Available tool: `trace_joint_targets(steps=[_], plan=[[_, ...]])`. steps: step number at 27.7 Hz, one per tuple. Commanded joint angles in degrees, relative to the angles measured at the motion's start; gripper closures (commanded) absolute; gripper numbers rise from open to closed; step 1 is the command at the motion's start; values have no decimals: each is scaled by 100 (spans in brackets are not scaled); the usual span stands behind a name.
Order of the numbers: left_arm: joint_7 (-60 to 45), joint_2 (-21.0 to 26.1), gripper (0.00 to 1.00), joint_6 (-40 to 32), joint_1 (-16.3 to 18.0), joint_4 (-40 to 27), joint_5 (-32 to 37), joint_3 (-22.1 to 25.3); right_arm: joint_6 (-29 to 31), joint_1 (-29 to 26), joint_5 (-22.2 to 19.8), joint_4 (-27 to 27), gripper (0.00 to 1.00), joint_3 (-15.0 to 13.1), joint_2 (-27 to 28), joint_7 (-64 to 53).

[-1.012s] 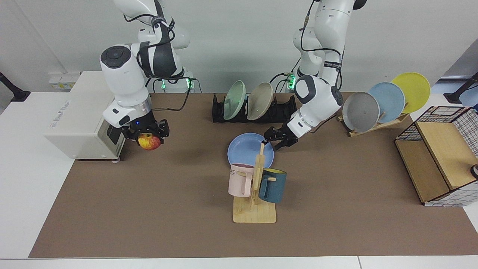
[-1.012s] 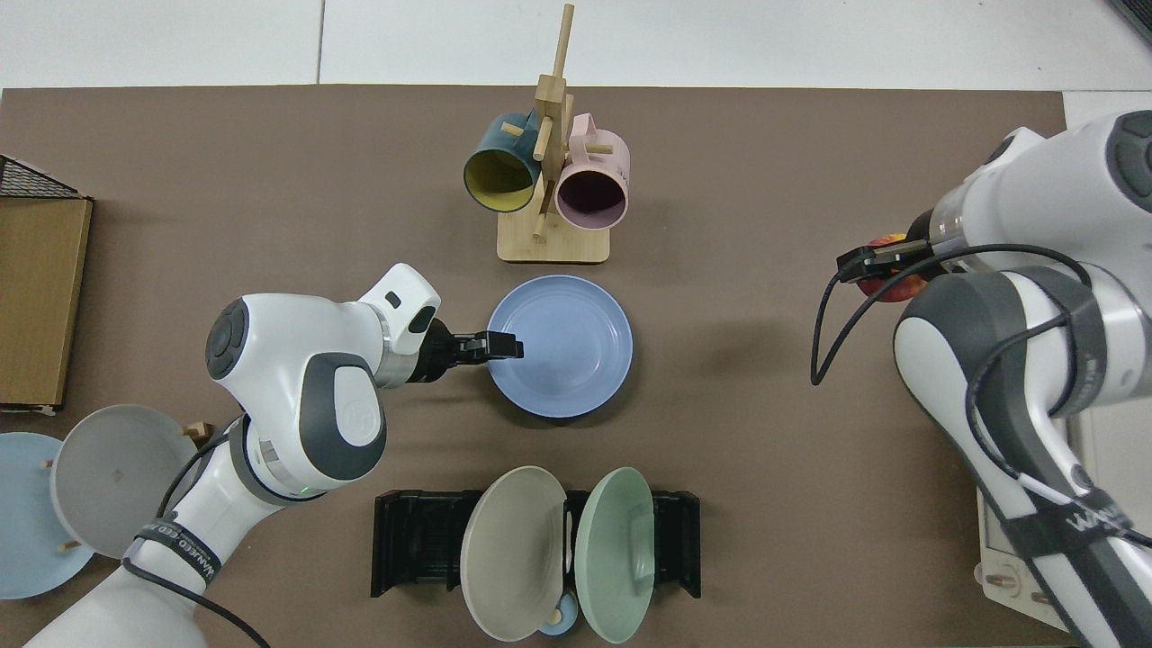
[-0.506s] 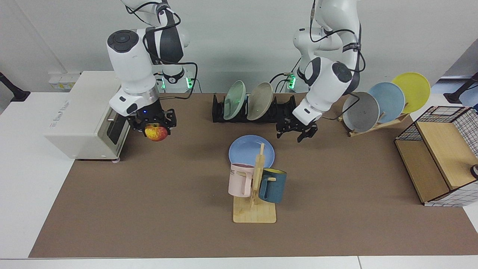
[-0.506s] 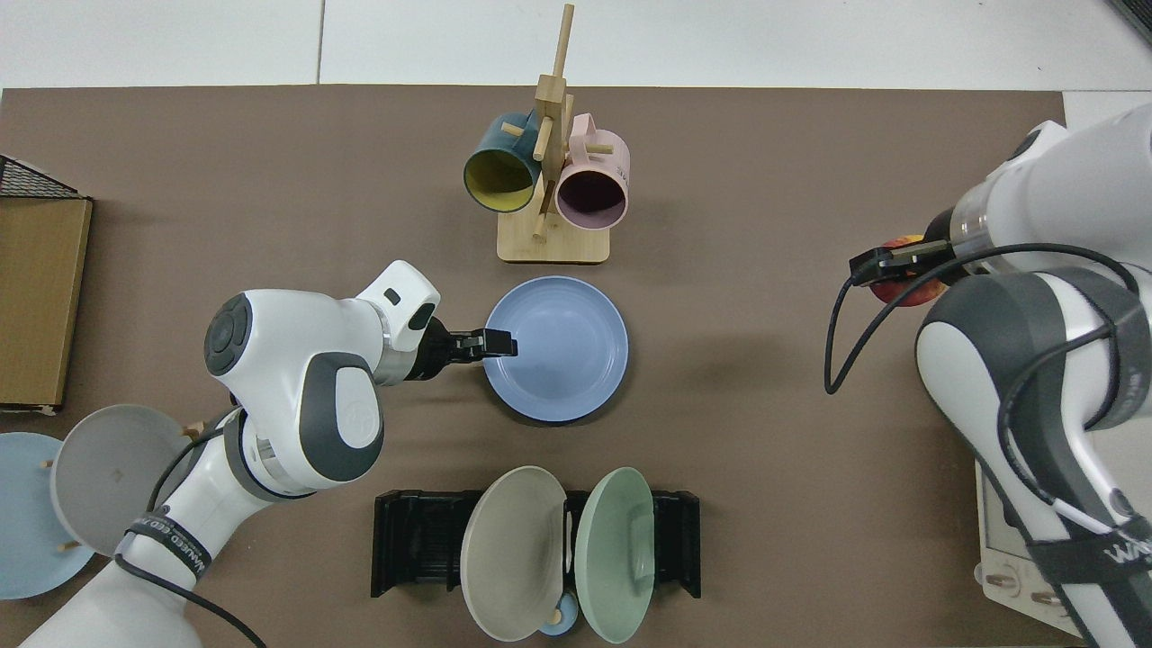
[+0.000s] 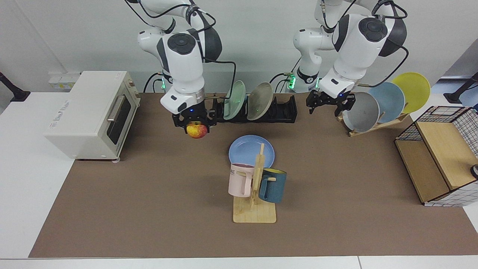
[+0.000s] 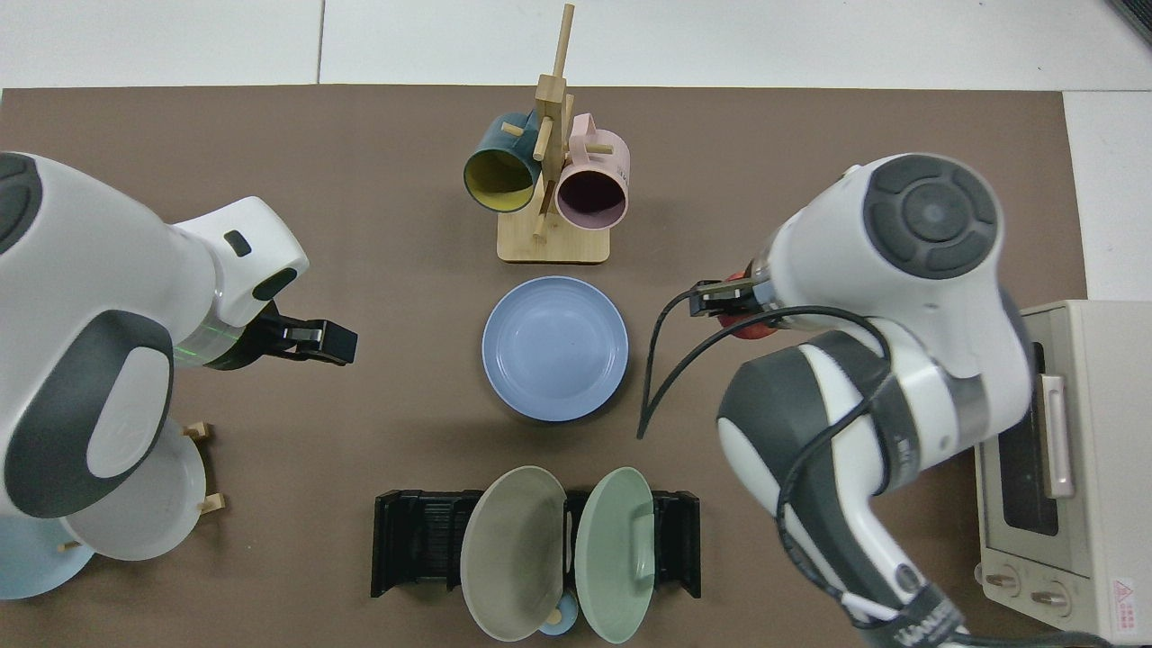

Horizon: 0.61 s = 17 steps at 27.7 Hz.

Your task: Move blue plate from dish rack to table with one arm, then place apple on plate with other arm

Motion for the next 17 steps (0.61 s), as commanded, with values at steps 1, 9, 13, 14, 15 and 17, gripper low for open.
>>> trace_joint_targets(steps=[1, 9, 13, 14, 15, 17], plan=[[-37, 128, 1, -411, 0, 636, 176, 61, 167, 457, -33, 76, 99, -33, 308, 869], [-28, 145, 0, -411, 9, 795, 176, 87, 571, 1134, -42, 224, 99, -77, 914, 1994], [-11, 119, 0, -402, 97, 768, 124, 79, 580, 1424, -147, 628, 99, -86, 1414, 2461], [-19, 119, 0, -411, 106, 768, 106, 70, 589, 1459, -156, 699, 100, -86, 1503, 2557], [-19, 110, 0, -411, 106, 751, 97, 79, 606, 1477, -156, 717, 100, -86, 1573, 2645], [-28, 101, 0, -437, 106, 742, 97, 79, 720, 1477, -147, 709, 100, -42, 1618, 2716]])
